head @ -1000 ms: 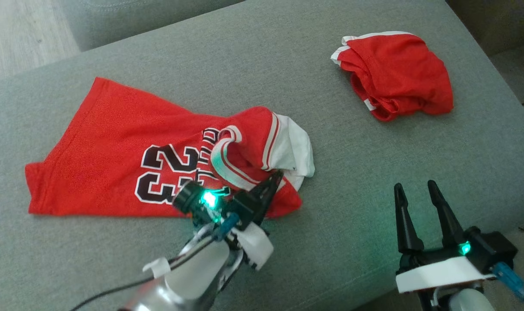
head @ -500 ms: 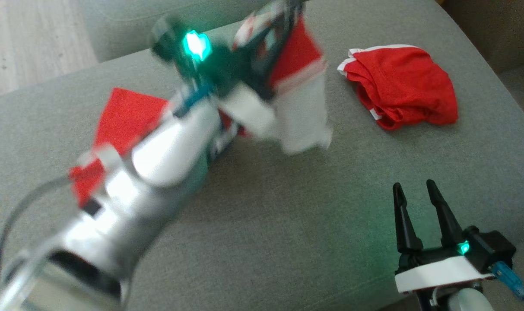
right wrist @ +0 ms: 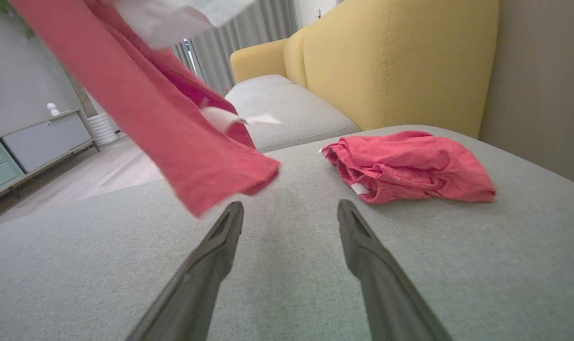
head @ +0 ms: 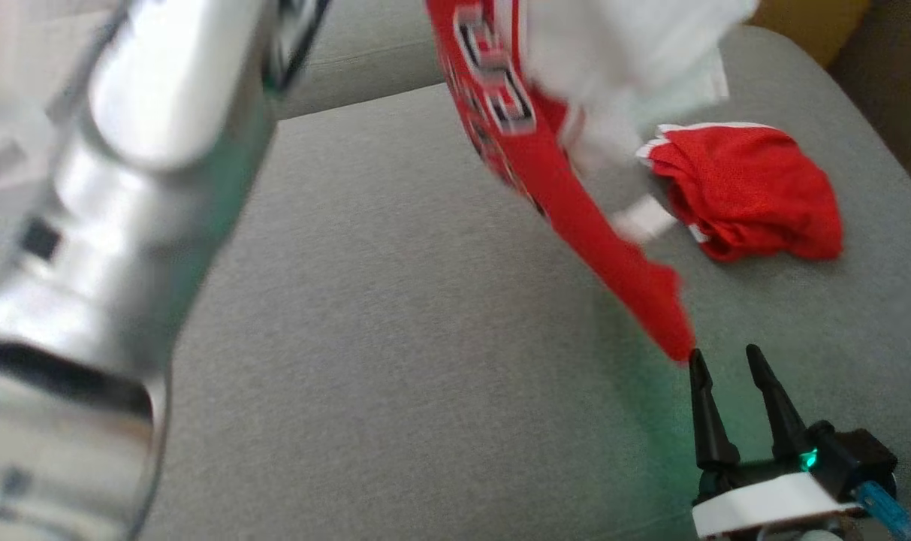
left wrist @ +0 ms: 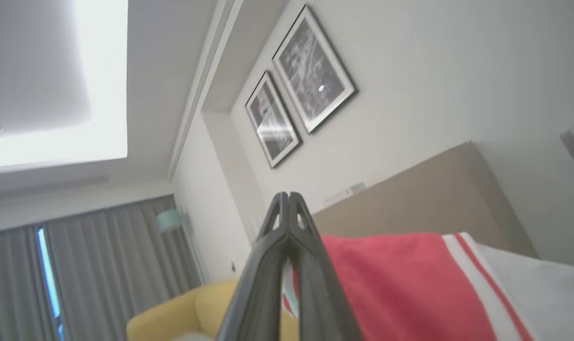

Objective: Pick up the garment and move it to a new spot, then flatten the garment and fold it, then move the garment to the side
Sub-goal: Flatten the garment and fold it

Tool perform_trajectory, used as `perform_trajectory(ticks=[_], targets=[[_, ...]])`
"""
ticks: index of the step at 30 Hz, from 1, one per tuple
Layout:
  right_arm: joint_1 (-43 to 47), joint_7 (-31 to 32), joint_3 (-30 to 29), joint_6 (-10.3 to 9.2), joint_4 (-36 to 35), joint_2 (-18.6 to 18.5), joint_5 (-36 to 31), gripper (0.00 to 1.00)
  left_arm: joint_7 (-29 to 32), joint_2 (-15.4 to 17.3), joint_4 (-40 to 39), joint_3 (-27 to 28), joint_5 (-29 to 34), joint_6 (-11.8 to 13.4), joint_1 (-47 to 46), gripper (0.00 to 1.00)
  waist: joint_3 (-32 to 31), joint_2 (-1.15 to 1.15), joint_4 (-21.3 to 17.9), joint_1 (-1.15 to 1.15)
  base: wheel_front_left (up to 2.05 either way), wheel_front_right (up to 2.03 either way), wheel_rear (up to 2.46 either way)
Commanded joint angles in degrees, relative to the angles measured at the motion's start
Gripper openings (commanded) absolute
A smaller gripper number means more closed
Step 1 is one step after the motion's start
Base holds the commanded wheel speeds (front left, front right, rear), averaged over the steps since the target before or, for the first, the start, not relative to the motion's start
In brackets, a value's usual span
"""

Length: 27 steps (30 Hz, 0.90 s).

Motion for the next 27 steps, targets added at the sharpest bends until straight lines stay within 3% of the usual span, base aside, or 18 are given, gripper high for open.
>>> perform_trajectory(ticks=[1,6,10,14,18,23,24,25,27], targets=[[-1.37,-0.32,1.36,-0.05,-2.01,-0.37,-0.23,1.0,-0.03,2.59,-0.22,1.86,-0.85,0.8,3.33,0.0,-0.06,0.0,1.65,0.01,0.0,0.0,0.0],[-1.27,-0.32,0.0,-0.05,-2.32,-0.37,-0.43,1.0,-0.03,3.01,-2.46,6.37,-6.1,5.07,21.42,0.0,1.34,0.0,5.0,0.01,0.0,0.0,0.0],[-1.48,-0.32,-0.75,-0.05,-2.52,-0.37,-0.7,1.0,-0.03,4.7,-8.43,12.22,-6.41,9.92,36.84,0.0,1.9,0.0,6.4,0.01,0.0,0.0,0.0],[-0.9,-0.32,-2.44,-0.05,-2.63,-0.37,-1.51,1.0,-0.04,4.04,-15.31,19.1,-5.81,12.92,50.88,0.0,1.71,0.0,8.06,0.01,0.0,0.0,0.0],[-0.5,-0.32,-3.38,-0.05,-2.53,-0.37,-2.07,1.0,-0.04,0.98,-18.52,23.91,-5.86,12.72,61.84,0.0,1.36,0.0,9.16,0.01,0.0,0.0,0.0],[-0.5,-0.32,-3.33,-0.05,-2.65,-0.37,-2.45,1.0,-0.04,-1.61,-19.1,25.94,-4.31,11.19,69.42,0.0,1.28,0.0,9.86,0.01,0.0,0.0,0.0],[-0.48,-0.32,-3.34,-0.05,-2.67,-0.37,-2.47,1.0,-0.04,-1.92,-19.15,25.79,-3.96,10.56,70.22,0.91,1.27,0.0,9.97,0.01,0.0,0.0,0.0],[-0.46,-0.32,-3.35,-0.05,-2.68,-0.37,-2.49,1.0,-0.04,-2.14,-19.44,25.79,-3.38,10.15,70.75,1.0,1.25,0.0,10.07,0.01,0.0,0.0,0.0],[-0.44,-0.32,-3.13,-0.05,-2.68,-0.37,-2.59,1.0,-0.04,-2.34,-20.24,26.06,-1.91,9.79,71.37,1.0,1.23,0.0,10.11,0.01,0.0,0.0,0.0]])
